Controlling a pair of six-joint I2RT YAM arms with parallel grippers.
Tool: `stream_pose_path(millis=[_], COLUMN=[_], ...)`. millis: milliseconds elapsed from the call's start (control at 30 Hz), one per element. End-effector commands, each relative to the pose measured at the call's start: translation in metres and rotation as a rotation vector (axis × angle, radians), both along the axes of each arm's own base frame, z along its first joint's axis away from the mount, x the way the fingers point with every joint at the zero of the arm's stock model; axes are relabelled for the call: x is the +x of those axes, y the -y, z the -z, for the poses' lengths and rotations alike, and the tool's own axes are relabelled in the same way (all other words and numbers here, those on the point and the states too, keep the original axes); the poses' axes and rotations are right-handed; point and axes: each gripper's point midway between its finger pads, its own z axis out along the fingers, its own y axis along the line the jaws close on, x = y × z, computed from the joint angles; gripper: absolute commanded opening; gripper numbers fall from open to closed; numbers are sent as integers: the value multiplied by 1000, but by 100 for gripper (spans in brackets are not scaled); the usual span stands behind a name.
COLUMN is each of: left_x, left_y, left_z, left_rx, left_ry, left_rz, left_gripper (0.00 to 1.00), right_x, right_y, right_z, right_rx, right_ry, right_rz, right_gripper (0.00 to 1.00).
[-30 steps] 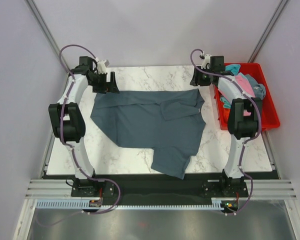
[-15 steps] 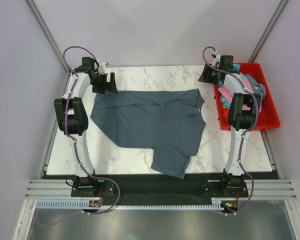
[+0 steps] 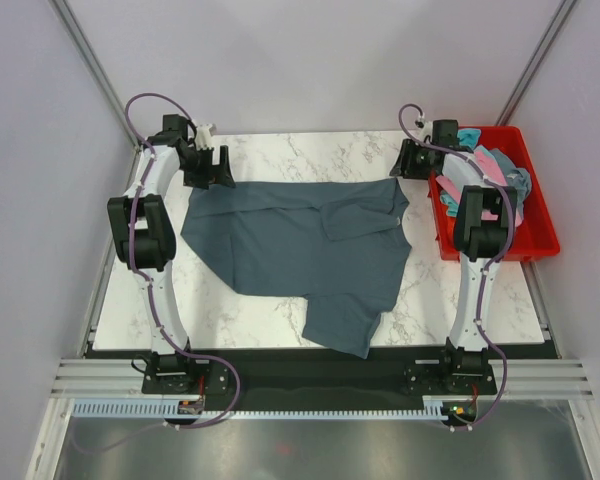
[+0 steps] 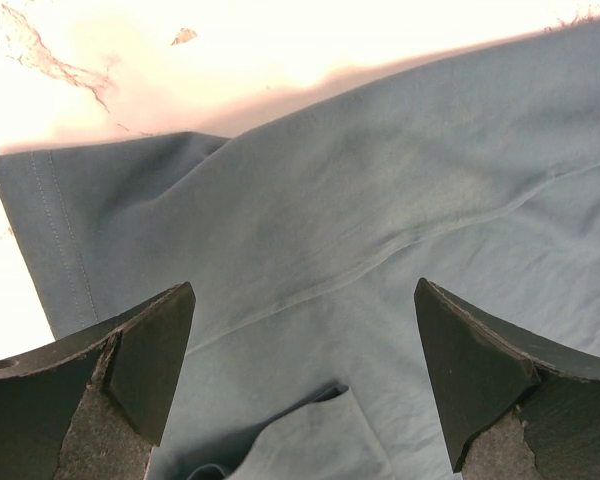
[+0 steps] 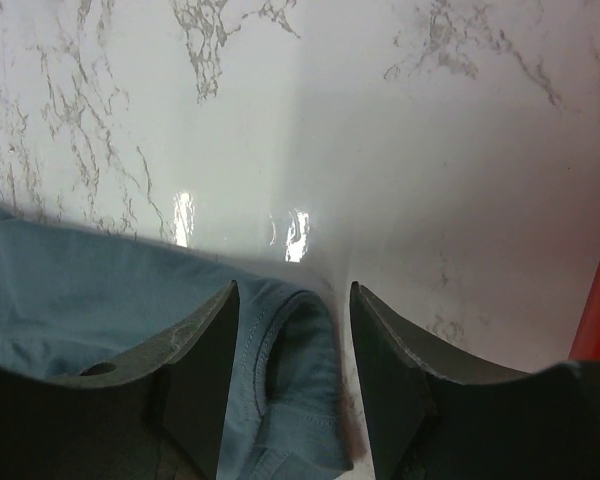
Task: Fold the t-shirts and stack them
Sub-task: Fold the tshirt
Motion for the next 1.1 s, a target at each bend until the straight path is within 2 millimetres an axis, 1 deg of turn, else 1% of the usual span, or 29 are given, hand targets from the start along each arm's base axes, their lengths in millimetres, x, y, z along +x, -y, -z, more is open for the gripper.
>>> stream_pose_path(millis=[0, 133, 167, 200, 333, 433, 467, 533, 567, 600, 633, 700, 733, 800, 833, 867, 900, 967, 1000, 1033, 1067], left_x=[-2, 5, 7, 11, 19, 21, 21, 21, 20, 20, 20, 21, 23, 28, 32, 38, 42, 53, 56, 59, 63], left_y=[-3, -14, -20, -24, -34, -36, -37, -40, -41, -42, -43, -48, -49, -54, -56, -60, -64, -67, -67, -67, -66], left_z=[-16, -11, -9, -4, 2, 3, 3, 3, 3, 3, 4, 5, 5, 7, 8, 2, 6, 0, 4, 6, 4], left_rx=[5, 52, 83, 96, 137, 150, 156, 160, 161, 162, 162, 170, 175, 189, 199, 211, 216, 223, 225, 225, 221], left_ry=[23, 34, 33, 31, 37, 42, 42, 40, 40, 38, 38, 37, 42, 49, 59, 81, 80, 111, 112, 114, 126], left_rz=[-4, -38, -54, -59, -72, -75, -78, -81, -85, -87, -90, -102, -109, -119, -125, -139, -149, -154, -155, -155, -149], left_gripper=[99, 99, 99, 99, 99, 99, 99, 99, 99, 99, 99, 99, 99, 99, 99, 99, 99, 99, 99, 99, 99], right_x=[-5, -10, -11, -11, -11, -10, -8, -6, -4, -2, 4, 14, 24, 35, 43, 45, 48, 51, 51, 48, 47], right_y=[0, -7, -9, -11, -14, -14, -15, -13, -10, -8, -6, 0, 1, 7, 8, 8, 8, 8, 8, -9, -13], right_z=[11, 19, 21, 23, 34, 42, 42, 44, 43, 41, 35, 25, 14, 3, -5, -6, -9, -6, -5, -1, -1], right_rx=[-18, -29, -33, -37, -52, -63, -65, -75, -88, -94, -105, -138, -149, -177, -180, -183, -183, -182, -181, -178, -177], right_ry=[-25, -43, -49, -51, -65, -72, -68, -66, -59, -54, -32, 5, 44, 83, 114, 121, 130, 133, 131, 125, 124], right_rz=[-8, -24, -28, -31, -36, -38, -40, -35, -31, -25, -20, -4, 1, 21, 23, 23, 24, 27, 25, -4, -11], right_gripper=[57, 57, 57, 55, 48, 38, 28, 20, 11, 5, 0, 0, 0, 0, 0, 0, 0, 0, 0, 0, 0])
